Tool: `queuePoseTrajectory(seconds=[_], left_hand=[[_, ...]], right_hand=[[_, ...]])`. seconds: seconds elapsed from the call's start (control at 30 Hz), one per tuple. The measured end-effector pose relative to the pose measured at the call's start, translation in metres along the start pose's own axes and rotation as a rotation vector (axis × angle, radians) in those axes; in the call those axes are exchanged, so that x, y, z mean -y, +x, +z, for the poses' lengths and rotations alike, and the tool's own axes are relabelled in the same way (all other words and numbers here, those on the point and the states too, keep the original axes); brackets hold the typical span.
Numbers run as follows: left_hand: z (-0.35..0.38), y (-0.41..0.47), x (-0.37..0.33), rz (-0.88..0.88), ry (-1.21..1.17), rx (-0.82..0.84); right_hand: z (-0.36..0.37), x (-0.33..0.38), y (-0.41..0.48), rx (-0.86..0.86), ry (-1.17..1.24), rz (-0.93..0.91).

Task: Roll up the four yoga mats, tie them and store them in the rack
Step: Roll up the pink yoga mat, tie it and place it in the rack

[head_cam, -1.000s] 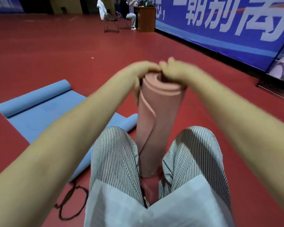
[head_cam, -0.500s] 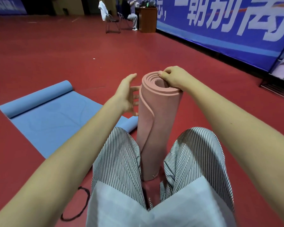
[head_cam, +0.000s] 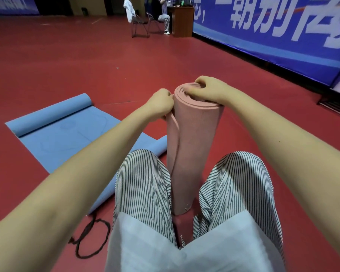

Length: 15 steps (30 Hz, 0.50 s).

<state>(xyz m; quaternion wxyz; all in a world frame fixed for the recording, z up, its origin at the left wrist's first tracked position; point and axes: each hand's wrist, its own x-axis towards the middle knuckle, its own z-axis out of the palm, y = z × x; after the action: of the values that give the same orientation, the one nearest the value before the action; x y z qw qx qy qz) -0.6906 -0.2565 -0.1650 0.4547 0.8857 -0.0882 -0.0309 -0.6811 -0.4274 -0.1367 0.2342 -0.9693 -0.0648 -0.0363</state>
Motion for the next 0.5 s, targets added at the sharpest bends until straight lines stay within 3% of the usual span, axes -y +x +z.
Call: queuePoseTrajectory(seconds=[0.1,0.27,0.5], left_hand=[[-0.012,0.011,-0.012,0.0,0.11,-0.112],[-0.016,0.015,-0.032,-0.015,0.07,-0.184],[0.005,0.001,-0.003,-0.147,-0.058,-0.344]], right_hand=[[-0.002,0.0,-0.003,0.049,-0.031,0.027],[-0.007,0.008,0.004,0.068,-0.221,0.092],[0.007,0.007,0.007,0.146,-0.097,0.071]])
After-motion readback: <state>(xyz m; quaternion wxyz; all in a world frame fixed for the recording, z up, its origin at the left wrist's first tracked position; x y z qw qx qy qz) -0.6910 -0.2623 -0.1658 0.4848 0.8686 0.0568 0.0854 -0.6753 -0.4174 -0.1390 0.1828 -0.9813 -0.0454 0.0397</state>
